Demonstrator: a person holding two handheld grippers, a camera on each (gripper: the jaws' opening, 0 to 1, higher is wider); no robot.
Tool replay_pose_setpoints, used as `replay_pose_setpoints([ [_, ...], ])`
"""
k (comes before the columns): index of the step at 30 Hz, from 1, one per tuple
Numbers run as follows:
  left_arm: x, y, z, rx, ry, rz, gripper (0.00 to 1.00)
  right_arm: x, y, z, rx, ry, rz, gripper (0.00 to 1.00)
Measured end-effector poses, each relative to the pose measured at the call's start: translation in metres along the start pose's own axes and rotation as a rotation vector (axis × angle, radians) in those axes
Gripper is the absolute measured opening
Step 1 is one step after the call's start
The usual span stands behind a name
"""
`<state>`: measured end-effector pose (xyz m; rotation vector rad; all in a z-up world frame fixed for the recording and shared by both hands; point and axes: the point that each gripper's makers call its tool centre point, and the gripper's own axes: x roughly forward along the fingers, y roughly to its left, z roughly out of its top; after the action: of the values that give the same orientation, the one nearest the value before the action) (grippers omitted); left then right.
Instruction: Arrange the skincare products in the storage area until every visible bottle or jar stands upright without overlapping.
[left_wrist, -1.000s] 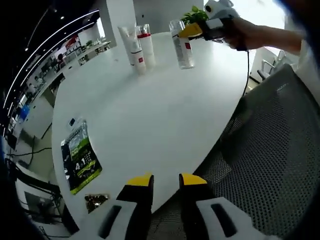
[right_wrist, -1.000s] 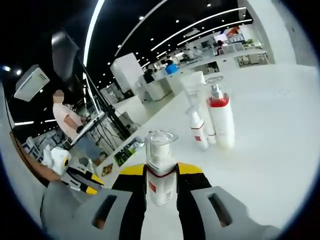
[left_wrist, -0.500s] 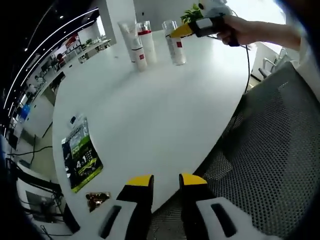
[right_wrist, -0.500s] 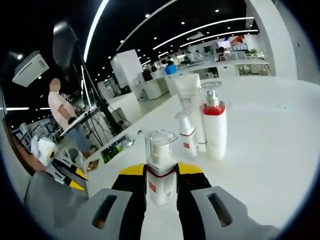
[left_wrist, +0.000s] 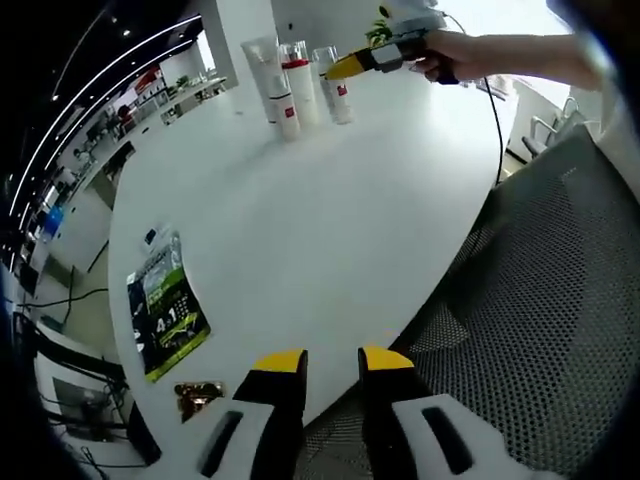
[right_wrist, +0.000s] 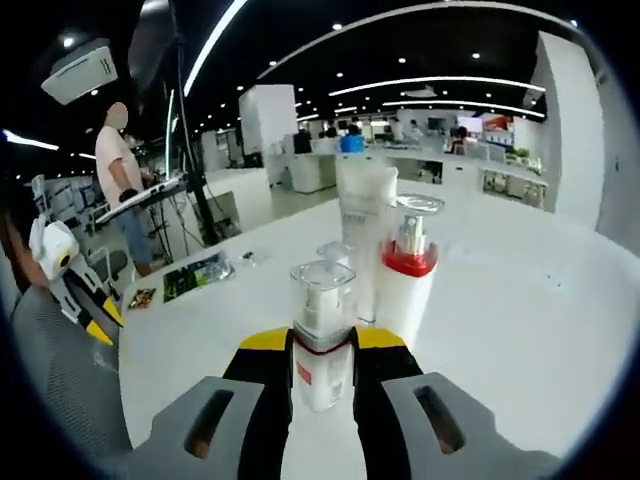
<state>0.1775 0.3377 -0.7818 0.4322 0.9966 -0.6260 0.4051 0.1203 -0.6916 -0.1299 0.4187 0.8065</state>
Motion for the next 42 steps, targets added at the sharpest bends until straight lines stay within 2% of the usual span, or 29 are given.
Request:
replay_pose_setpoints([
  [5, 0.001, 0.000, 0.000, -0.006, 0.003, 0.000, 0.21, 0.008, -0.011, -0.004, -0.016, -0.018, -0.008, 0.20],
  [7, 0.000, 0.001, 0.000, -0.009, -0.001, 0.003, 0.21, 0.010, -0.011, -0.006, -0.003, -0.024, -0.005, 0.20],
  [12, 0.001, 0.001, -0.001, -0.013, 0.006, 0.001, 0.21, 0.014, -0.012, -0.014, -0.036, -0.017, -0.020, 0.20],
  [24, -0.002, 0.003, 0.002, -0.019, -0.007, 0.012, 0.21, 0.020, -0.008, -0.010, -0.100, -0.065, 0.009, 0.20],
  [29, -0.002, 0.001, 0.001, -0.015, 0.001, 0.007, 0.21, 0.020, -0.013, -0.007, -0.105, -0.092, -0.001, 0.20],
  [35, -0.002, 0.001, 0.001, -0.017, 0.003, 0.007, 0.21, 0.020, -0.019, -0.013, -0.103, -0.103, -0.015, 0.20],
  [42, -0.002, 0.001, 0.001, -0.015, 0.006, 0.006, 0.21, 0.021, -0.024, -0.015, -0.065, -0.121, -0.025, 0.21],
])
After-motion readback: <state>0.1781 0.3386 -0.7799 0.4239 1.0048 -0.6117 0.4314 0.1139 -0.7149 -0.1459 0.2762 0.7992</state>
